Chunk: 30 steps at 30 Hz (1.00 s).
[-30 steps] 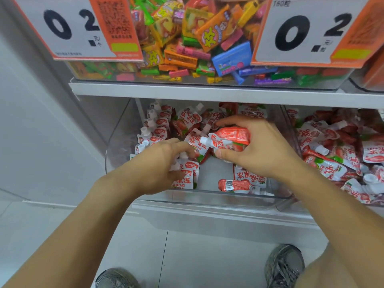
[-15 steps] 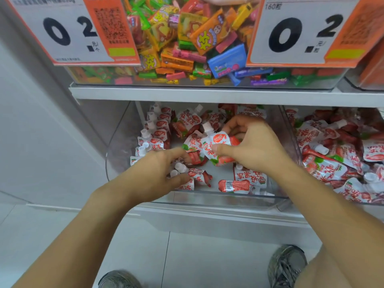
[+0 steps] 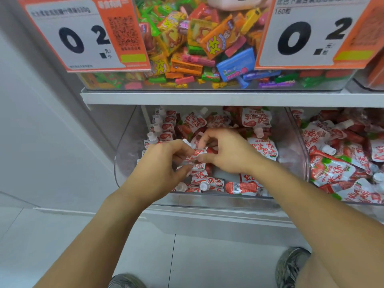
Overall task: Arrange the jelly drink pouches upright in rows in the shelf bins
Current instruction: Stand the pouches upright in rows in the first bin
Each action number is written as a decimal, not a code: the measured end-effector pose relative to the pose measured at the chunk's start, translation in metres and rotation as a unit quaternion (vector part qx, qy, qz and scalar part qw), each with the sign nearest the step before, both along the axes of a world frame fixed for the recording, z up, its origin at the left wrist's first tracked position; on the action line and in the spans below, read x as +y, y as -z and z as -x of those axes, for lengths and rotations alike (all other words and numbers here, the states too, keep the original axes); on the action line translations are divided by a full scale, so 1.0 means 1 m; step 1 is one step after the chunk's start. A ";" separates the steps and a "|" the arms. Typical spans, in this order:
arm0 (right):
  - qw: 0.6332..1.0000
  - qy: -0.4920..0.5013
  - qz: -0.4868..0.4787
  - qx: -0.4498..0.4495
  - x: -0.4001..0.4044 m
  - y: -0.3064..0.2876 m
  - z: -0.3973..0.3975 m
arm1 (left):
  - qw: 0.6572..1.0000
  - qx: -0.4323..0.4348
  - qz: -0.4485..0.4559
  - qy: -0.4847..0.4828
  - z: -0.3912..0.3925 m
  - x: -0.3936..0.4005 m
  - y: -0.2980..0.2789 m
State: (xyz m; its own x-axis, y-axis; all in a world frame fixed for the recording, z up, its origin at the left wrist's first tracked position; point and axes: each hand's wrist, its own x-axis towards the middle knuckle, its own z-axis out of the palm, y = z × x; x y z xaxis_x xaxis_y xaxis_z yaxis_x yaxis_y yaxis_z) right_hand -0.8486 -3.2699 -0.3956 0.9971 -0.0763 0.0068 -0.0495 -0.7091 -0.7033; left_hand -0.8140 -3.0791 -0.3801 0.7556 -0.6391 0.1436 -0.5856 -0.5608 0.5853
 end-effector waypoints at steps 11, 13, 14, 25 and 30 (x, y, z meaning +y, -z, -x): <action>0.996 -0.005 0.083 -0.033 -0.001 -0.014 0.013 | 0.998 -0.034 -0.047 0.002 -0.015 -0.006 0.008; 0.999 -0.024 0.041 0.010 -0.003 -0.022 0.029 | 0.998 -0.032 -0.047 -0.011 -0.017 -0.007 0.005; 0.994 -0.066 0.035 0.079 -0.003 -0.024 0.035 | 0.998 -0.028 -0.055 -0.003 -0.018 -0.005 0.003; 0.961 -0.180 0.145 0.149 -0.008 -0.012 0.028 | 0.990 -0.009 -0.125 0.062 -0.016 0.009 0.008; 0.987 -0.121 0.082 0.060 -0.007 -0.015 0.027 | 0.997 -0.054 -0.039 0.050 -0.025 -0.002 0.006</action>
State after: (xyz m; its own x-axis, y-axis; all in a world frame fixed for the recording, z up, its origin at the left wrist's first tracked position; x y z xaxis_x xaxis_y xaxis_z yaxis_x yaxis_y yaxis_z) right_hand -0.8756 -3.2771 -0.3804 0.9804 0.1559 -0.1208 0.0583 -0.8144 -0.5774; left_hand -0.7887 -3.0811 -0.3864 0.6703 -0.7231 0.1671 -0.6981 -0.5379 0.4726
